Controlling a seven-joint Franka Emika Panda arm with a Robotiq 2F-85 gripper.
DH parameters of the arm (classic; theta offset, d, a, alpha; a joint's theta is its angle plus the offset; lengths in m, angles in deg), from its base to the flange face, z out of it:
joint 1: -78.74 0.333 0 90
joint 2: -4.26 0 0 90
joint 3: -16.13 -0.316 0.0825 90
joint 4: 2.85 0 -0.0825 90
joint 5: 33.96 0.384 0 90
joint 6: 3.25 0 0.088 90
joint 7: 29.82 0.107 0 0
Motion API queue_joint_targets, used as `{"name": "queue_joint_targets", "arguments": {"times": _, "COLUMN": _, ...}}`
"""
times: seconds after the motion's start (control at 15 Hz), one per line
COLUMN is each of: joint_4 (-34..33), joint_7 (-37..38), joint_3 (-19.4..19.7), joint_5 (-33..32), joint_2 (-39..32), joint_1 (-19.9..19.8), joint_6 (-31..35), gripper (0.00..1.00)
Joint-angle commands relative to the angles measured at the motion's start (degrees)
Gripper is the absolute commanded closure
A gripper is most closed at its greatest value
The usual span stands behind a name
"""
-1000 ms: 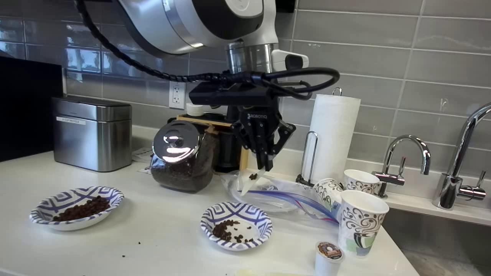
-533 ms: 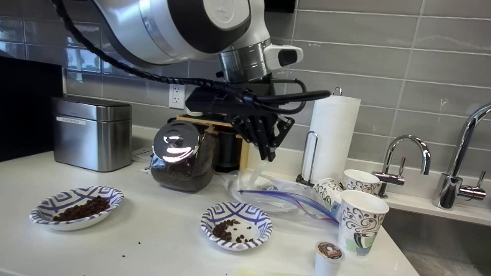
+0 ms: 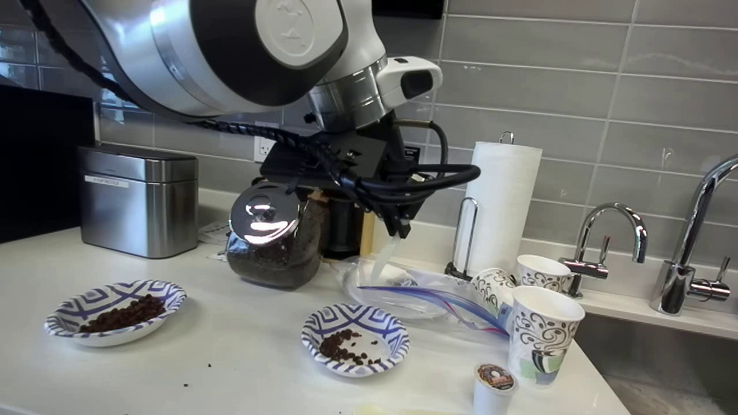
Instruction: Pick up the beans in the bowl on the left then place them on the plastic knife and then drop the beans on the knife into the bowl on the right
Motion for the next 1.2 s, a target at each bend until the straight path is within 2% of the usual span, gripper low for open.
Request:
{"name": "queue_joint_targets", "arguments": {"times": 0.0, "joint_4": 3.05, "joint_7": 1.11, "joint_3": 0.37, "joint_5": -0.69, "joint_2": 2.05, "joint_1": -0.32, "joint_6": 2.47, "gripper": 0.97}}
{"name": "queue_joint_targets", "arguments": {"times": 0.2, "joint_4": 2.83, "joint_7": -0.98, "joint_3": -0.05, "joint_5": 1.08, "joint_2": 2.41, "joint_1": -0.37, "joint_6": 0.47, "gripper": 0.97}}
{"name": "queue_joint_targets", "arguments": {"times": 0.4, "joint_4": 1.8, "joint_7": -10.57, "joint_3": -1.46, "joint_5": 12.0, "joint_2": 2.52, "joint_1": 2.05, "joint_6": -4.61, "gripper": 0.97}}
{"name": "queue_joint_targets", "arguments": {"times": 0.6, "joint_4": -1.21, "joint_7": -23.29, "joint_3": -2.46, "joint_5": 24.49, "joint_2": 3.18, "joint_1": 3.57, "joint_6": -15.9, "gripper": 0.97}}
{"name": "queue_joint_targets", "arguments": {"times": 0.67, "joint_4": -2.37, "joint_7": -24.44, "joint_3": -2.17, "joint_5": 24.27, "joint_2": 3.06, "joint_1": 3.38, "joint_6": -20.43, "gripper": 0.97}}
{"name": "queue_joint_targets", "arguments": {"times": 0.8, "joint_4": -4.52, "joint_7": -23.28, "joint_3": -2.03, "joint_5": 19.88, "joint_2": 2.22, "joint_1": 2.87, "joint_6": -27.92, "gripper": 0.97}}
{"name": "queue_joint_targets", "arguments": {"times": 0.93, "joint_4": -5.99, "joint_7": -20.61, "joint_3": -2.4, "joint_5": 15.08, "joint_2": 0.98, "joint_1": 2.72, "joint_6": -31.96, "gripper": 0.97}}
{"name": "queue_joint_targets", "arguments": {"times": 1.13, "joint_4": -7.36, "joint_7": -20.96, "joint_3": -3.33, "joint_5": 12.43, "joint_2": -0.49, "joint_1": 3.39, "joint_6": -36.92, "gripper": 0.97}}
